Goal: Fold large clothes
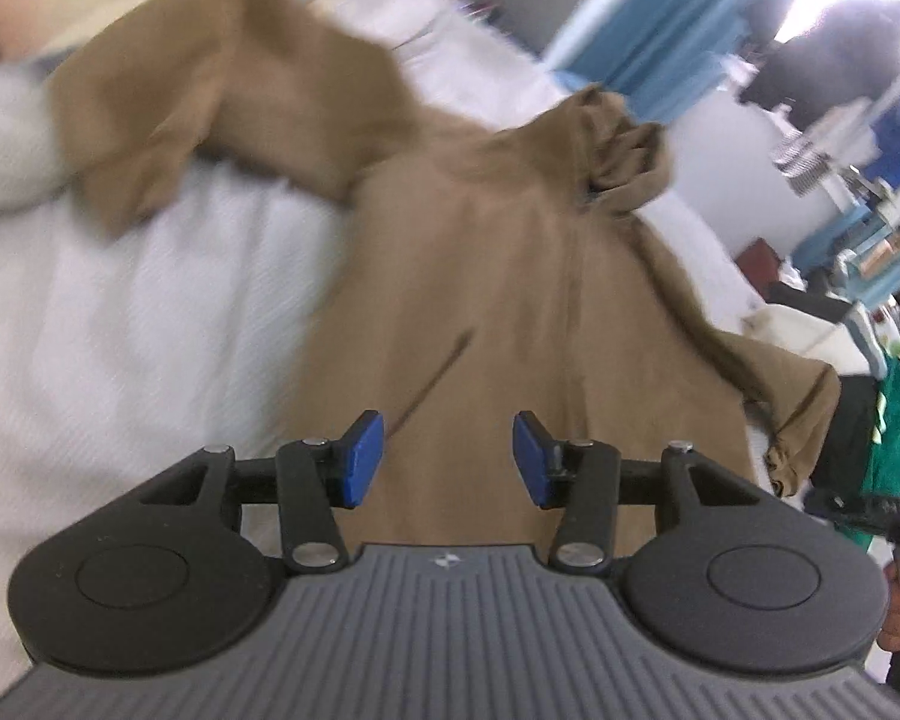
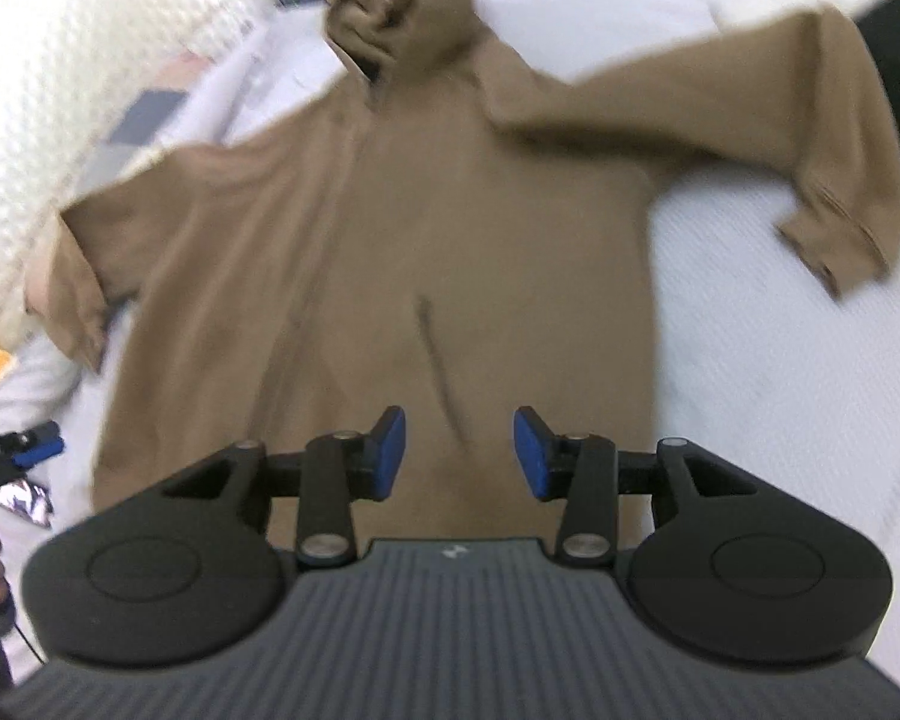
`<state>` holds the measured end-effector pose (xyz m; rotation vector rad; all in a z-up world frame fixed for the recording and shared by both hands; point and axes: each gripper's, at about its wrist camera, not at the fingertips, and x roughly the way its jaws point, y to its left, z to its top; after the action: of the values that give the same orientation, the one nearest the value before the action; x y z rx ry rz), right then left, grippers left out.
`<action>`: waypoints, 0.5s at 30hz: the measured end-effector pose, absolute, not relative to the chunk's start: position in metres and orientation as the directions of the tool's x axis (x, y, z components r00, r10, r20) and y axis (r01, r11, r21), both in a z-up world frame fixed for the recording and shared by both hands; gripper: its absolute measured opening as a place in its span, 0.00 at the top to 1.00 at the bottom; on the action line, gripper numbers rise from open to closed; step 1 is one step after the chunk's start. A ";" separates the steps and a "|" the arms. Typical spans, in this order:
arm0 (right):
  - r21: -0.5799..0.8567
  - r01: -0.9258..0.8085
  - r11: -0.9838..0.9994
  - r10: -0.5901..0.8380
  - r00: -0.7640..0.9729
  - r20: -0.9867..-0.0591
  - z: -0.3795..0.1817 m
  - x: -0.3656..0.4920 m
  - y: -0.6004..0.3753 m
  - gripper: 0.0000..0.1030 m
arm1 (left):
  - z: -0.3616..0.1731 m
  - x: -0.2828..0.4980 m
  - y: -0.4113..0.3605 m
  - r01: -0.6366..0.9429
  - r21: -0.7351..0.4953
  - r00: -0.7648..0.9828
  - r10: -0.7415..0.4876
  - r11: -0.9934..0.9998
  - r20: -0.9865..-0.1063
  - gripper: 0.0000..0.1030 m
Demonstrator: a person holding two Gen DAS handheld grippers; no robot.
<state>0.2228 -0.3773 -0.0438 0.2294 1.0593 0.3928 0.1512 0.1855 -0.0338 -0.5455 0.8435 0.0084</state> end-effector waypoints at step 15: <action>0.363 -0.236 0.902 0.432 0.548 -0.717 -0.085 0.255 -0.293 0.58 | -0.072 0.243 0.085 -0.085 -0.333 0.746 -0.161 0.939 -0.646 0.48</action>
<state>0.2549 -0.2929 -0.0852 0.2347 0.9097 0.3997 0.2433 0.0846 -0.0718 -0.3560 0.7310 -0.0422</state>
